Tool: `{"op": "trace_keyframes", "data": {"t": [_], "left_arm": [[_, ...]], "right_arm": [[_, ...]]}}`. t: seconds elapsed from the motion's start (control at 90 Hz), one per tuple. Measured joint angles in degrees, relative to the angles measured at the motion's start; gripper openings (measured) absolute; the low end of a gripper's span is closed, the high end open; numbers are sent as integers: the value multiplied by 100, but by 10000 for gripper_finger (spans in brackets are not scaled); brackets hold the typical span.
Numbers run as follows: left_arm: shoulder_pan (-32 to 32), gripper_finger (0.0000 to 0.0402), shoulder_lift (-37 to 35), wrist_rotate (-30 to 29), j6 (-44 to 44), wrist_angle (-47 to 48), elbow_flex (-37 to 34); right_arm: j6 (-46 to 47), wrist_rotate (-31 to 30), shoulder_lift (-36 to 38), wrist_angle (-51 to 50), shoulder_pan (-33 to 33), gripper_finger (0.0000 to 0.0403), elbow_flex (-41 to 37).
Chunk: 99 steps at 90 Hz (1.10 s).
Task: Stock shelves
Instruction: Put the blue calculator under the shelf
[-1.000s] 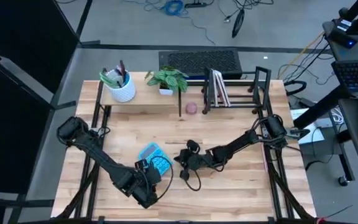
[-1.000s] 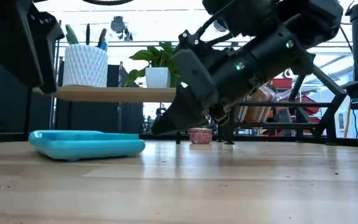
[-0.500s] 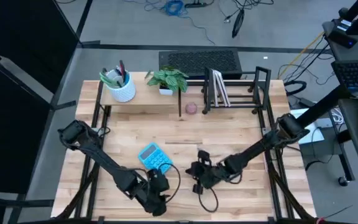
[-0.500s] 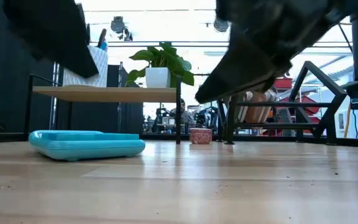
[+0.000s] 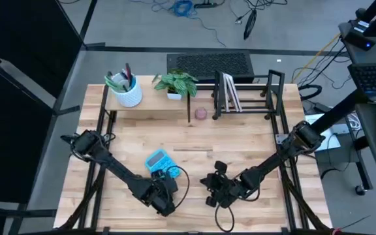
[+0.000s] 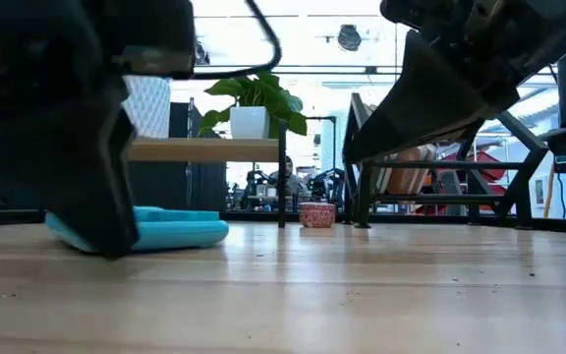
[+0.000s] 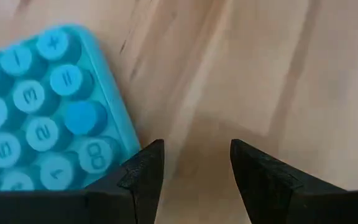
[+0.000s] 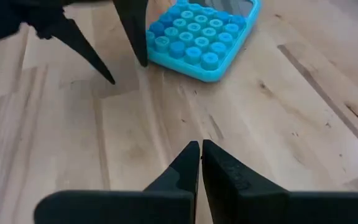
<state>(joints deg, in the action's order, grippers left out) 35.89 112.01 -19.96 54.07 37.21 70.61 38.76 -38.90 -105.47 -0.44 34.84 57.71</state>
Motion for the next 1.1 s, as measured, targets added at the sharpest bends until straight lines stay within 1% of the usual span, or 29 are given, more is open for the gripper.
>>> {"op": "trace_keyframes", "data": {"t": [0.1,0.222,0.311,0.389,0.456,0.622,0.733,0.9,1.1], "left_arm": [[93,173,0,-51,257,547,13],[230,173,0,-368,623,1421,7],[289,173,4,-588,1109,2145,-21],[306,173,6,-737,1608,2352,-17],[354,173,-4,-796,1924,2338,-17],[622,173,-11,-835,2516,1888,-13],[891,173,-13,-1204,3337,1868,-13],[1291,173,2,-2067,4636,1907,-11],[1439,173,375,-2133,5654,1974,-11]], "right_arm": [[-45,-27,0,-14,12,2,0],[-41,-31,-2,-58,6,2,0],[-43,-40,-4,-64,3,2,0],[-41,-40,-4,-70,3,2,0],[-41,-40,-6,-73,3,2,0],[-41,-39,-7,-75,3,2,-2],[-41,-27,-7,-75,3,2,-2],[98,15,-7,-73,3,2,-2],[110,19,-7,-69,3,2,-2]]}}
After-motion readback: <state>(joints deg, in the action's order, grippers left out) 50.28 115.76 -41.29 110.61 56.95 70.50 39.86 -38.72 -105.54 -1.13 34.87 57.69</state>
